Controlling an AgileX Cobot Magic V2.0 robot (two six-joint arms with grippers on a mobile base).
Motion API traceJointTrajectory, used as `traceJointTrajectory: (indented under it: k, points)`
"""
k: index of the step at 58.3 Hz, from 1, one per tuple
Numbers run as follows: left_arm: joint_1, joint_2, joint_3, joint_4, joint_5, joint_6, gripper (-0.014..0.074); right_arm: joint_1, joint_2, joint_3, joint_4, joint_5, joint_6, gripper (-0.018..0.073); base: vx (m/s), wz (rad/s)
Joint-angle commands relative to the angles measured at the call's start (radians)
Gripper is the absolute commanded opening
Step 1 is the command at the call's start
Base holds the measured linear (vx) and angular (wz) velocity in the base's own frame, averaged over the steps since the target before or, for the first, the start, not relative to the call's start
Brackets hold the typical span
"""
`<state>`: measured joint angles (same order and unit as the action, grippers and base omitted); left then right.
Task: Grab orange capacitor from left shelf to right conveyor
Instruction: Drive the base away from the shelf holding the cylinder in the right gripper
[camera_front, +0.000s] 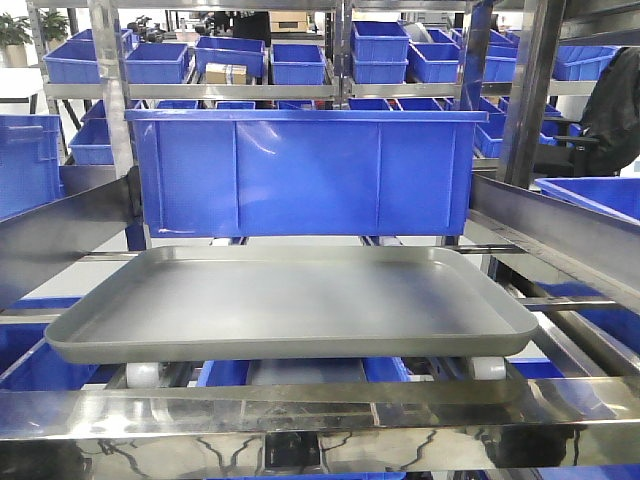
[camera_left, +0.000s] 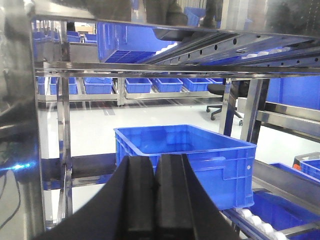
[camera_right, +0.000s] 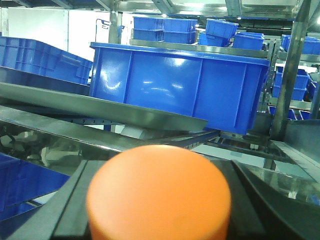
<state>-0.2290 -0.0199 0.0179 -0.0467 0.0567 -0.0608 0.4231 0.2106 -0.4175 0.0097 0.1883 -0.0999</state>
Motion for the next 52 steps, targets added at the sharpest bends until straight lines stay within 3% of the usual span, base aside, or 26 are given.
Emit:
traceJointTrajectory:
  k: [1,52]
  points:
    - [-0.008,-0.006,-0.03,-0.004,-0.081,-0.006,-0.0006,-0.002,0.009,-0.03,-0.01,-0.095,0.001,-0.0008,0.0,0.0]
    - [-0.008,-0.006,-0.03,-0.004,-0.081,-0.006,-0.0006,-0.002,0.009,-0.03,-0.01,-0.095,0.001,-0.0008,-0.03,0.1]
